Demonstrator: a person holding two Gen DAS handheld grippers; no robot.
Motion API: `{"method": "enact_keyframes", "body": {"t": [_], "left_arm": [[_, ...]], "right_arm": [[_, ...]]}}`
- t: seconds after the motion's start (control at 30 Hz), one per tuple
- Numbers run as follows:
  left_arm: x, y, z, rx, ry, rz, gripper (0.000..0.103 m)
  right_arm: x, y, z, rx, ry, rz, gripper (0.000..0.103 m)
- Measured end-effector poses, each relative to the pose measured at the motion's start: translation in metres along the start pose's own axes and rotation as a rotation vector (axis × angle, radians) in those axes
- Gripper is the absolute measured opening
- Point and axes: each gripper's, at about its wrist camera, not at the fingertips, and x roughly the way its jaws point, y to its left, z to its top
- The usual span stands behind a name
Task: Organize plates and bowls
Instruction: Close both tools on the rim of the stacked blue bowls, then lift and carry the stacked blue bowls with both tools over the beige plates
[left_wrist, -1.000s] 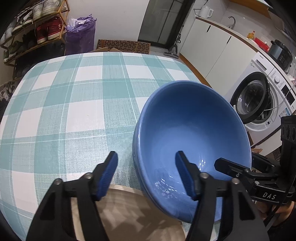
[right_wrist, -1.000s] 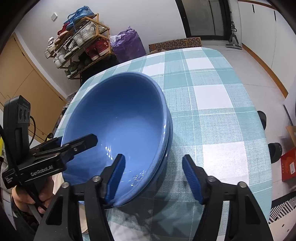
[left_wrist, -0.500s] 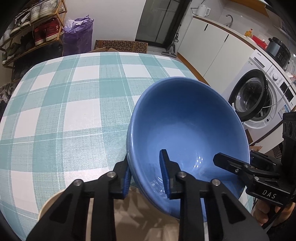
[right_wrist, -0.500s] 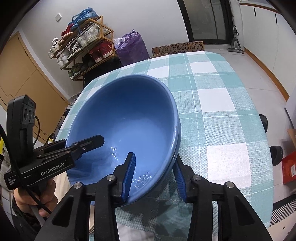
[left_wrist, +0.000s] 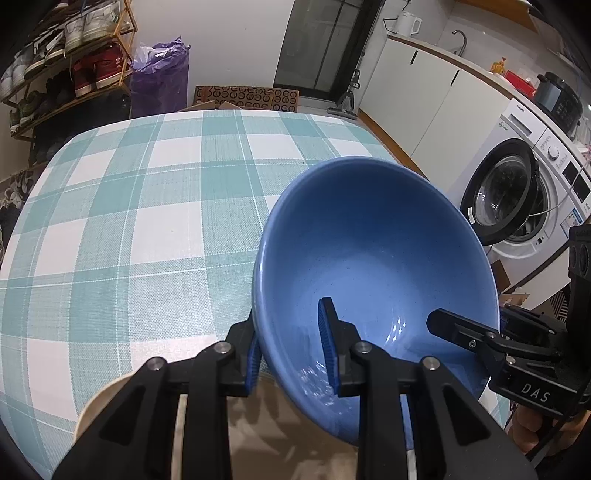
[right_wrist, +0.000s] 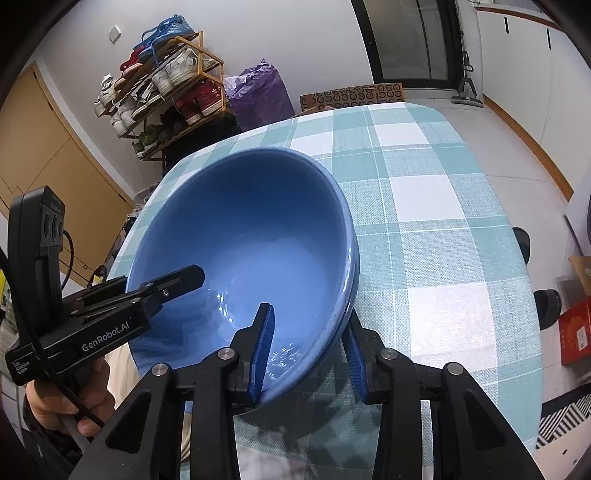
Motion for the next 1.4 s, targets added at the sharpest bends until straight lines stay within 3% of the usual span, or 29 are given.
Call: {"method": "enact_keyframes", "body": {"t": [0.5, 1.4], "left_arm": [[-0.013, -0.013, -0.001, 0.028, -0.021, -0.001, 0.026], [-0.066, -0.050, -0.014, 0.098, -0.111, -0.001, 0.026]], "right_arm": [[-0.018, -0.005, -0.005, 0.002, -0.028, -0.016, 0.034], [-0.088, 0.002, -0.032, -0.006, -0.126, -0.032, 0.034]]}}
